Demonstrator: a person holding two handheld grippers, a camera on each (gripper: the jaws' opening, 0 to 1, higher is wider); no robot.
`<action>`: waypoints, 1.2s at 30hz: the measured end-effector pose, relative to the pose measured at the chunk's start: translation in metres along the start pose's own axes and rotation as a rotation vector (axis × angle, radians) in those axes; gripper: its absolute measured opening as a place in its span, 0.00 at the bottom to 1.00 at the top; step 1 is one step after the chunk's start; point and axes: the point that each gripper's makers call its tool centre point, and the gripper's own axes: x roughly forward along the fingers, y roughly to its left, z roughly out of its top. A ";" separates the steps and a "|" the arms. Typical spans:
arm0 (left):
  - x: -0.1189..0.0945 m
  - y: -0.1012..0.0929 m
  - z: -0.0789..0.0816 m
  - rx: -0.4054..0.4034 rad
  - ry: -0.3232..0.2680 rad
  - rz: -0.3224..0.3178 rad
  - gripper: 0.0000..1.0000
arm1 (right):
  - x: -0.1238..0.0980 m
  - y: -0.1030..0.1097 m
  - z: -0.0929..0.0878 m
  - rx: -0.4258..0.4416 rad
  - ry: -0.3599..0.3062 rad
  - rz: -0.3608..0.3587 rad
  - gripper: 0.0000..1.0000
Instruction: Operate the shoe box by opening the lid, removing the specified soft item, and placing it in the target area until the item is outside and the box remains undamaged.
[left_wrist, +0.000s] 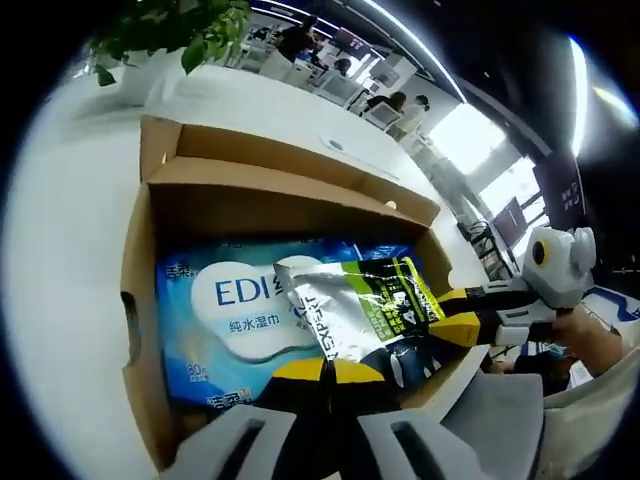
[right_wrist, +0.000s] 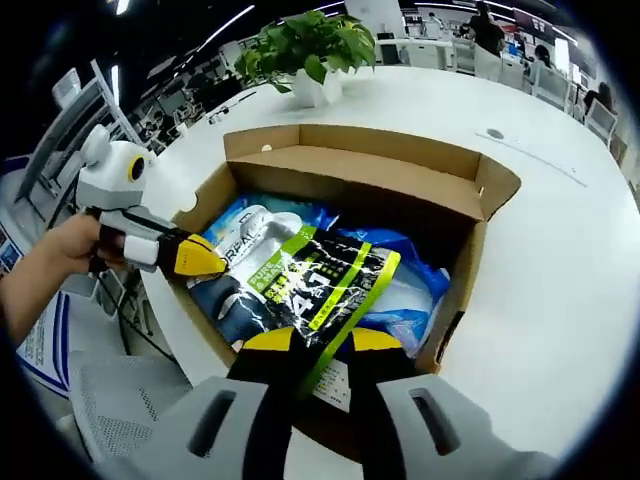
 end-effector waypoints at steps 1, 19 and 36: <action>-0.001 -0.001 0.001 0.000 -0.001 -0.001 0.00 | -0.002 -0.001 0.001 -0.011 -0.006 -0.005 0.06; -0.011 -0.028 0.025 0.091 -0.030 0.012 0.00 | -0.027 -0.008 0.021 0.044 -0.110 -0.005 0.00; 0.005 -0.071 0.040 0.170 -0.010 -0.008 0.00 | -0.066 -0.038 0.025 0.094 -0.152 -0.029 0.00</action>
